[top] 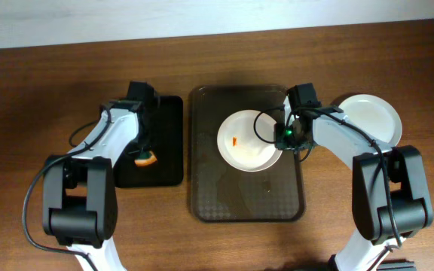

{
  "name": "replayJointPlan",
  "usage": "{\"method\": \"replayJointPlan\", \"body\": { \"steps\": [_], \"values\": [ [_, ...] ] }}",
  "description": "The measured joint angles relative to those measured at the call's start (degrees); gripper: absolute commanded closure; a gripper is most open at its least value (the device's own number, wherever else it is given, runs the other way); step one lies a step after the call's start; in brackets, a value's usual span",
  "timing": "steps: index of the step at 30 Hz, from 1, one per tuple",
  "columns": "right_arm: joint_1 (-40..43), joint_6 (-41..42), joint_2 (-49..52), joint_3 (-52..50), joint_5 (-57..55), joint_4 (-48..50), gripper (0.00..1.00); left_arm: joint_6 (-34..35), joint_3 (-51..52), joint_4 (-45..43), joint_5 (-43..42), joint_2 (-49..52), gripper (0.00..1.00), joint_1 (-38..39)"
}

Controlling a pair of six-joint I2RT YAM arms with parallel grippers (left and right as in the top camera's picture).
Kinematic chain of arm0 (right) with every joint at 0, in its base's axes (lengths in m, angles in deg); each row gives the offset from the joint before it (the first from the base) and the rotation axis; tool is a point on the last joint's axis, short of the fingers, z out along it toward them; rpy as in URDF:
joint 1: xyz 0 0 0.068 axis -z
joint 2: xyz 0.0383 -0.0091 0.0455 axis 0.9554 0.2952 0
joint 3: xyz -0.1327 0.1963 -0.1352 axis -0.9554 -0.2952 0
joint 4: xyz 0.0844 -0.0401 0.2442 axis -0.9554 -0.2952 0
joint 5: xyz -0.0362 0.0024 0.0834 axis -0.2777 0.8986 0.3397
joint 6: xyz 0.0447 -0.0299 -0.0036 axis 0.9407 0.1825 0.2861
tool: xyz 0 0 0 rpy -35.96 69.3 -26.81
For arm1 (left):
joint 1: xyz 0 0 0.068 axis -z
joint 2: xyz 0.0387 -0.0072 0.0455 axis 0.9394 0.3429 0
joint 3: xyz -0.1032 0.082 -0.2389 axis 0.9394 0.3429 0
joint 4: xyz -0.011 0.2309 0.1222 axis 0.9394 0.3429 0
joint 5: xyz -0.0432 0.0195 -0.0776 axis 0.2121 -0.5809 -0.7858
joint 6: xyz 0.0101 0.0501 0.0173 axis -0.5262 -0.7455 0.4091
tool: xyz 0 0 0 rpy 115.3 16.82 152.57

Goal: Clean dirty plates on tray and stack at the side
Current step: 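Grasp the green sponge from the black tray with the left gripper, then wipe the held plate's surface with the sponge in the left gripper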

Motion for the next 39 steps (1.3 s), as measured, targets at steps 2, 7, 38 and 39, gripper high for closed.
{"method": "replayJointPlan", "body": {
  "steps": [2,7,38,39],
  "values": [
    [0.0,0.07,0.0,0.0,0.0,0.0,0.66,-0.57,-2.69,3.61,-1.99,-0.57,0.64,0.22],
    [0.0,-0.15,0.0,0.02,0.0,0.02,0.61,-1.05,-4.61,3.96,-3.02,-5.27,0.44,0.22],
    [0.0,0.48,-0.13,0.44,0.68,-0.9,0.96,-2.82,-15.26,-3.72,-17.4,-4.11,1.0,16.94],
    [0.0,0.52,-0.13,0.44,0.68,-0.92,0.96,-1.99,-15.52,-5.84,-19.15,-2.62,1.0,18.43]
  ]
}}
